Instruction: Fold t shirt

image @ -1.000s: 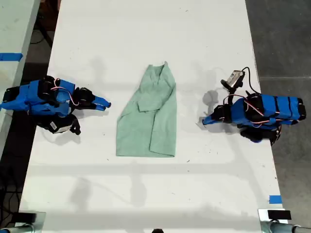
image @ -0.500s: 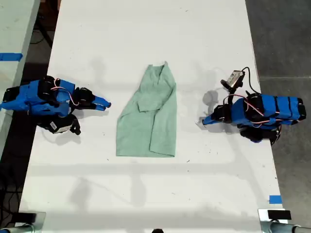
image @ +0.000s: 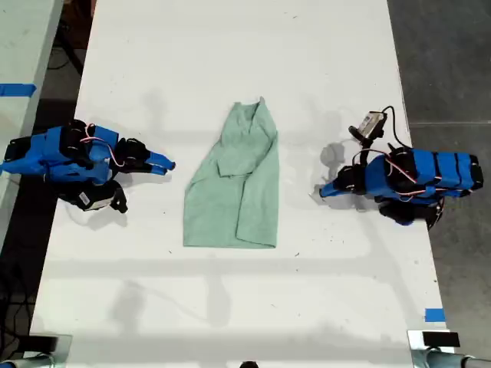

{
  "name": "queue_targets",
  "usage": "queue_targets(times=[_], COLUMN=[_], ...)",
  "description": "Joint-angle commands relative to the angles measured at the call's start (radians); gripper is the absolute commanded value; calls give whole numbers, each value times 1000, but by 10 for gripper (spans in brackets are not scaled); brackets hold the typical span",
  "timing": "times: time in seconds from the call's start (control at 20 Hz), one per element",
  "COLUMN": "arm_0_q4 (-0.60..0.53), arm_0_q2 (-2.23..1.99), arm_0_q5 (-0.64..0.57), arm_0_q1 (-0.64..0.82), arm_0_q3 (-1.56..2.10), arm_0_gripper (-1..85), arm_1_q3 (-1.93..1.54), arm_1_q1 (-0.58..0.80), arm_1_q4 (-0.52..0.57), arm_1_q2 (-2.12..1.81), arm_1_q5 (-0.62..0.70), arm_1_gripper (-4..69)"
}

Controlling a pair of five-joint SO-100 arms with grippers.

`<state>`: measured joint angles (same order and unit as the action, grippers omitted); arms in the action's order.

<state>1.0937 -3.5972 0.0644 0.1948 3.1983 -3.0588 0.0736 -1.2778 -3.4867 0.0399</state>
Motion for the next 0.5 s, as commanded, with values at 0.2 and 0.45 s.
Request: queue_targets(times=[0.2, 0.45], arm_0_q4=[-23, -23], arm_0_q2=[-6, -6], arm_0_q5=[18, 18], arm_0_q1=[5, 5], arm_0_q3=[8, 8], arm_0_gripper=[113, 113], arm_1_q3=[-57, -57], arm_1_q1=[5, 2], arm_1_q4=[-12, -12], arm_1_q2=[-14, -14], arm_1_q5=[-3, 0], arm_1_gripper=[16, 16])
